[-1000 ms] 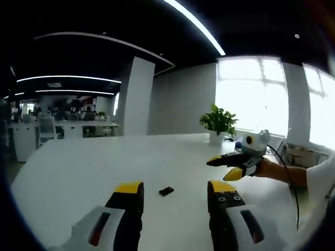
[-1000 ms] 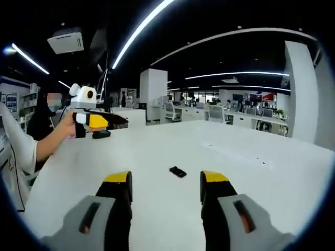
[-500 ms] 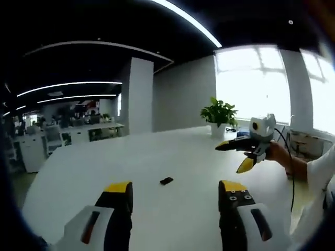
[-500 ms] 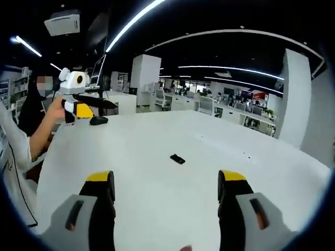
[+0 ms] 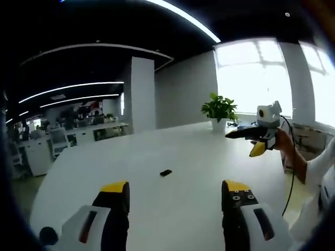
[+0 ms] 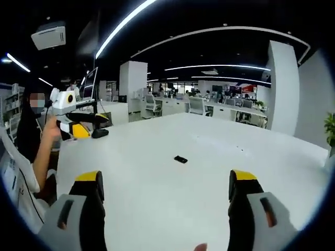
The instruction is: Snap the two parts of the plastic buckle together until the buckle closes and remains connected.
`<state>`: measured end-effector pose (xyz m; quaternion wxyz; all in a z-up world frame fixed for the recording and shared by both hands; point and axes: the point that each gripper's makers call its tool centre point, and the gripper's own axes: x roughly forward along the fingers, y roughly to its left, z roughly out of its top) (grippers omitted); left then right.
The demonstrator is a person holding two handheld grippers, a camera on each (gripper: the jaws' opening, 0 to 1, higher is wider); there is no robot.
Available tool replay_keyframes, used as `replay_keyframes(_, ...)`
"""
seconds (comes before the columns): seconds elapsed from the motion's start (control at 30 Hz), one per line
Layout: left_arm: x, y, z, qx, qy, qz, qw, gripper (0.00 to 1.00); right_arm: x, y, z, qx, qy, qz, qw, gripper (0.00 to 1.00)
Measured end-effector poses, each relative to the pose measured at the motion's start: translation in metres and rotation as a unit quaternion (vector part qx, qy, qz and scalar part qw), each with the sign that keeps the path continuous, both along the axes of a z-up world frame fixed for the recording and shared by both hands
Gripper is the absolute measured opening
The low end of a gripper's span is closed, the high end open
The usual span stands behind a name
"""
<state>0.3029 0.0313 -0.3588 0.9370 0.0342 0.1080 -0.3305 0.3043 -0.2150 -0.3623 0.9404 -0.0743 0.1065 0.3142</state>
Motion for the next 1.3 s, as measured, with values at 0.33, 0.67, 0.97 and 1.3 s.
replay_keyframes(0.33, -0.023, 0.015, 0.013, -0.024, -0.025, 0.019, 0.9992, 0.78, -0.034, -0.012, -0.001, -0.002, -0.004, -0.023, 0.9997, 1.0)
replay_keyframes(0.67, -0.042, 0.031, 0.011, -0.03, -0.032, 0.045, 0.998, 0.8, -0.061, -0.037, 0.003, 0.01, -0.022, -0.063, 0.9977, 1.0)
replay_keyframes(0.97, -0.058, 0.041, -0.001, -0.031, -0.025, 0.068, 0.9969, 0.83, -0.08, -0.058, -0.012, 0.018, -0.007, -0.091, 0.9957, 1.0)
replay_keyframes(1.3, -0.074, 0.059, -0.016, -0.036, -0.008, 0.092, 0.995, 0.84, -0.097, -0.067, -0.024, 0.021, 0.0, -0.105, 0.9942, 1.0)
